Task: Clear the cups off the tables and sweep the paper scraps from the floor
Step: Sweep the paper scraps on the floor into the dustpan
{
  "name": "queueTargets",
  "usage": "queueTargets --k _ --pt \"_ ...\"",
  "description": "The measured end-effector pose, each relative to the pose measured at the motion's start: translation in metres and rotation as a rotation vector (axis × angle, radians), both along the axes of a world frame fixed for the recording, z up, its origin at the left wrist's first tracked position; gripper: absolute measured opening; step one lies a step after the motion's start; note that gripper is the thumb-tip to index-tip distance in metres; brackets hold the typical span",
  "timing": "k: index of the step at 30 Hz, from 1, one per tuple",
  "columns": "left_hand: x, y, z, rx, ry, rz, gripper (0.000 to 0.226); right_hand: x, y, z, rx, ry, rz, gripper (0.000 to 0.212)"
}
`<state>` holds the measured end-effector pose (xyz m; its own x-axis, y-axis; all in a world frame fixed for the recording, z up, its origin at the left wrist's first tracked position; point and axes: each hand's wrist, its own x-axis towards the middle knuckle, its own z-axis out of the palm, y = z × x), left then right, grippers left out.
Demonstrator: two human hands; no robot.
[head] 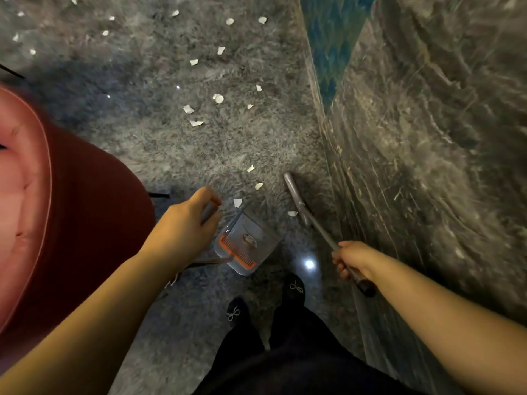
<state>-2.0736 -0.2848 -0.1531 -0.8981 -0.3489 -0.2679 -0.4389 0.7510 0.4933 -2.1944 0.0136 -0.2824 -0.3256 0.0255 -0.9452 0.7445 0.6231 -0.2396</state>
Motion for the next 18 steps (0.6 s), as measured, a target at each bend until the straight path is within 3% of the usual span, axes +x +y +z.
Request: queueTargets --k 2,5,11,16,18 --pt "0.001 0.0 -0.002 0.01 -0.018 0.015 0.018 -0.002 -0.002 0.0 0.008 -0.039 0.013 0.008" --pt "0.005 0.0 -0.004 0.004 -0.029 0.023 0.019 -0.003 -0.003 -0.009 0.014 -0.087 0.005 0.022" --pt "0.007 0.002 -0.002 -0.016 -0.035 0.035 0.014 0.005 -0.009 -0.01 -0.004 -0.063 0.193 0.034" --pt "0.01 0.005 -0.002 -0.022 -0.003 0.028 0.011 0.01 -0.028 -0.002 0.04 -0.089 0.184 0.038" --pt "0.013 0.005 -0.003 -0.032 0.0 0.024 0.011 0.017 -0.036 0.001 0.046 -0.161 0.071 0.042"
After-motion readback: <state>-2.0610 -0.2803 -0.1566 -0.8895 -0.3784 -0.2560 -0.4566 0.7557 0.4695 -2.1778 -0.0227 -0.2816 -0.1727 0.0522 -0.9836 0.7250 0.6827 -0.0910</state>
